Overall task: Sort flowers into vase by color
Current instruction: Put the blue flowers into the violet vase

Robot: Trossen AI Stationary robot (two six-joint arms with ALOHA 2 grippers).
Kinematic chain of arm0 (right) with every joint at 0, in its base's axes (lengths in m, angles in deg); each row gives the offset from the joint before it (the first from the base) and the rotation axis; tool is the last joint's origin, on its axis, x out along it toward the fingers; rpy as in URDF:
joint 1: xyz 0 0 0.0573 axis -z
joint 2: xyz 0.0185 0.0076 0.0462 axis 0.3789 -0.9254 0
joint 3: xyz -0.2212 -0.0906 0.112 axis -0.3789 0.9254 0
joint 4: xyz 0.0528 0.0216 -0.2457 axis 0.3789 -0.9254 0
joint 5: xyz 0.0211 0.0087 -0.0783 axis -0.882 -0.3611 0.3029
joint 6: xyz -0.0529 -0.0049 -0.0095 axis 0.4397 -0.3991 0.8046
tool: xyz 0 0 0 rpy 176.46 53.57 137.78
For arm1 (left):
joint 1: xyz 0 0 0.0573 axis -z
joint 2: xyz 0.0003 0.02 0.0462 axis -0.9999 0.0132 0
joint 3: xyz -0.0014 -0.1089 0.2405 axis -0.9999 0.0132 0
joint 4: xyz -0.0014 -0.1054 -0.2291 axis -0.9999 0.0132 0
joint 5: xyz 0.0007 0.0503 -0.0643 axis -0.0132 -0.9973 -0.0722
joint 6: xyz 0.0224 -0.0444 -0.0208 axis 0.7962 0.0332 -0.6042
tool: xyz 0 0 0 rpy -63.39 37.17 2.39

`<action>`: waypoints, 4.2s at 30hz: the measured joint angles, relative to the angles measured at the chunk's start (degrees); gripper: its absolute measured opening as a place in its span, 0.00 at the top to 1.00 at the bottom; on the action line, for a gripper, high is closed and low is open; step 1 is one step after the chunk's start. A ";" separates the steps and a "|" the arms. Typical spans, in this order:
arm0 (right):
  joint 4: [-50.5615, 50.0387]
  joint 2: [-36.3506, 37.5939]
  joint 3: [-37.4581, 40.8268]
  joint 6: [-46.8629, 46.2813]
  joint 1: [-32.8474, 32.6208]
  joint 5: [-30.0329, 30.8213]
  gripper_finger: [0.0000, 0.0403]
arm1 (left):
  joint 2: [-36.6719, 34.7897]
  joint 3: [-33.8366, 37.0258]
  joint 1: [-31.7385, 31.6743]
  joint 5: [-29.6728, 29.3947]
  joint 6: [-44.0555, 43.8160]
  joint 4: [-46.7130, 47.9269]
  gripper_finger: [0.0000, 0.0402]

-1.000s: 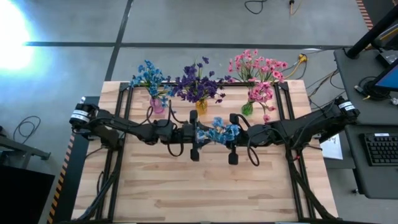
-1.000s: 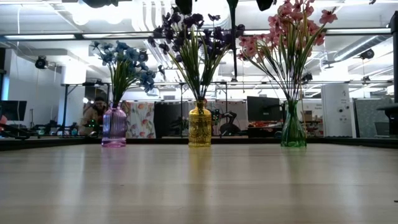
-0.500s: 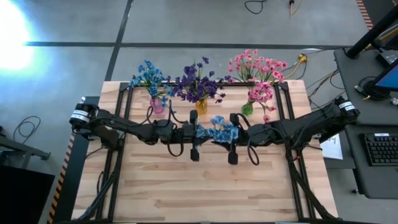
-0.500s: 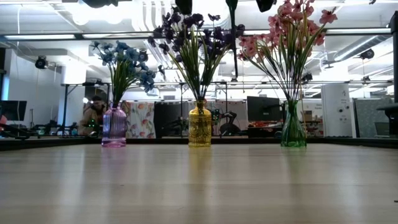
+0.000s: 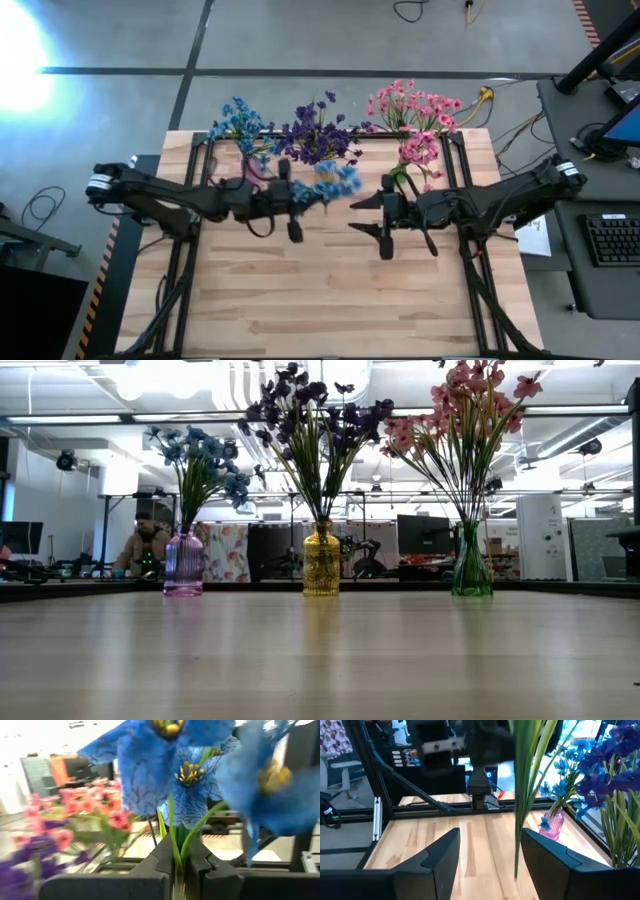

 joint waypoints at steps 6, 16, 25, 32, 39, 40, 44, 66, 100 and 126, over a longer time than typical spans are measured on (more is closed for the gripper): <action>-0.37 -0.27 0.00 0.38 0.00 0.12 0.50 | -11.10 0.00 0.22 -9.94 1.64 11.62 1.00; -0.43 -2.83 0.01 1.35 0.13 0.99 0.50 | -25.46 0.09 1.09 -29.33 2.40 28.91 1.00; -0.42 -2.90 0.00 1.62 0.77 1.10 0.50 | -32.23 3.29 1.16 -37.89 2.29 35.67 1.00; -0.44 -2.90 0.01 2.05 0.87 1.09 0.50 | -35.81 12.64 1.16 -39.75 0.23 28.46 1.00; -0.48 -2.90 0.00 2.05 0.87 1.09 0.50 | -37.36 21.14 1.13 -49.24 9.13 12.63 1.00; -0.48 -2.90 0.00 2.05 0.87 1.09 0.50 | -37.47 22.20 1.14 -49.96 10.47 10.20 1.00; -0.47 -2.90 0.00 2.05 0.87 1.09 0.50 | -37.55 26.67 0.78 -50.13 18.01 -2.29 1.00; -0.44 -2.90 0.00 2.05 0.87 1.09 0.50 | -37.43 40.41 -9.87 -42.77 27.51 -32.16 1.00; -0.44 -2.90 0.00 2.05 0.87 2.67 0.50 | -33.29 40.41 -14.68 -44.13 21.55 -31.84 1.00; -0.48 -2.90 0.00 2.05 0.87 2.62 0.50 | -29.75 40.52 -14.68 -47.39 19.66 -31.64 1.00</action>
